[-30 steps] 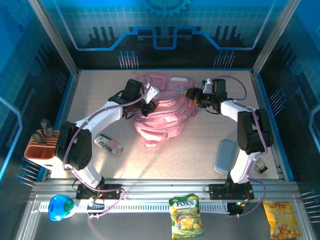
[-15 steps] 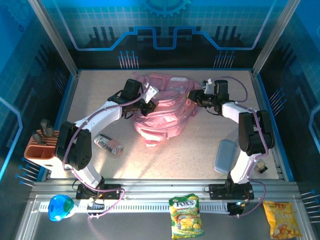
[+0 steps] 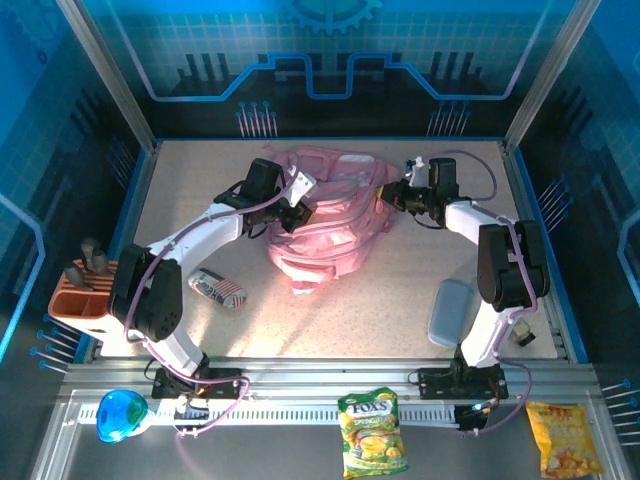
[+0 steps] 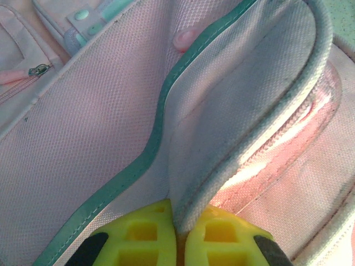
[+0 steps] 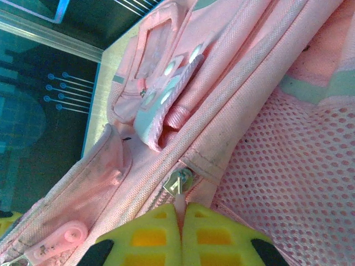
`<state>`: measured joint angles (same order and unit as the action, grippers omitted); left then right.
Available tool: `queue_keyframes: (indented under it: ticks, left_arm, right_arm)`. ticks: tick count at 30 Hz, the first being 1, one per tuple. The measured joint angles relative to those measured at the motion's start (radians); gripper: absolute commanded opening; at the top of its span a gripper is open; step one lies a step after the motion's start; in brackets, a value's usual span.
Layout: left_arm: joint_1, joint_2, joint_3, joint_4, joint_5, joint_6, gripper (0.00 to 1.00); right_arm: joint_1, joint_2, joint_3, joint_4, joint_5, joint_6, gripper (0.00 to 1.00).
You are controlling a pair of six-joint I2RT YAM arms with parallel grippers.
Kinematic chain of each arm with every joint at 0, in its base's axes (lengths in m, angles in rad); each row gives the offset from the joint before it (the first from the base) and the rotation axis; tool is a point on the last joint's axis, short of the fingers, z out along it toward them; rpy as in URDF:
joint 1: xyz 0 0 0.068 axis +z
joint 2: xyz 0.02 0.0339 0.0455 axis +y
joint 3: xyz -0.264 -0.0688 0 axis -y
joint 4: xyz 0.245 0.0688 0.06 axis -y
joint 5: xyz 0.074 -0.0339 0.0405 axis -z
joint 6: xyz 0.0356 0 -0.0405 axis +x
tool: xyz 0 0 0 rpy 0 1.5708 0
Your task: Pack the student bag
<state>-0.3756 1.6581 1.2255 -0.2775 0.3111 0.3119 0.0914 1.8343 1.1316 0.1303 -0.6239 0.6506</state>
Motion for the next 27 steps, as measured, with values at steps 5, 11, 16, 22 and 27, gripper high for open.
queue_keyframes:
  ticks: [5,11,16,22,27]
  left_arm:
    - [0.000,0.000,0.000,-0.001,0.000,-0.016,0.02]
    - [0.000,0.000,0.000,-0.002,0.009,-0.027,0.01]
    - [0.006,0.000,0.000,-0.003,0.013,-0.027,0.01]
    - [0.007,0.014,0.019,-0.018,0.012,-0.081,0.01]
    - [0.007,0.061,0.079,-0.045,0.021,-0.186,0.02]
  right_arm:
    - [0.000,-0.014,0.009,-0.058,0.023,-0.064,0.00]
    - [0.014,-0.080,0.011,-0.169,0.065,-0.181,0.00]
    - [0.063,-0.148,0.034,-0.309,0.104,-0.295,0.00]
    - [0.143,-0.222,0.034,-0.433,0.177,-0.387,0.00]
    - [0.229,-0.271,0.016,-0.474,0.236,-0.409,0.00]
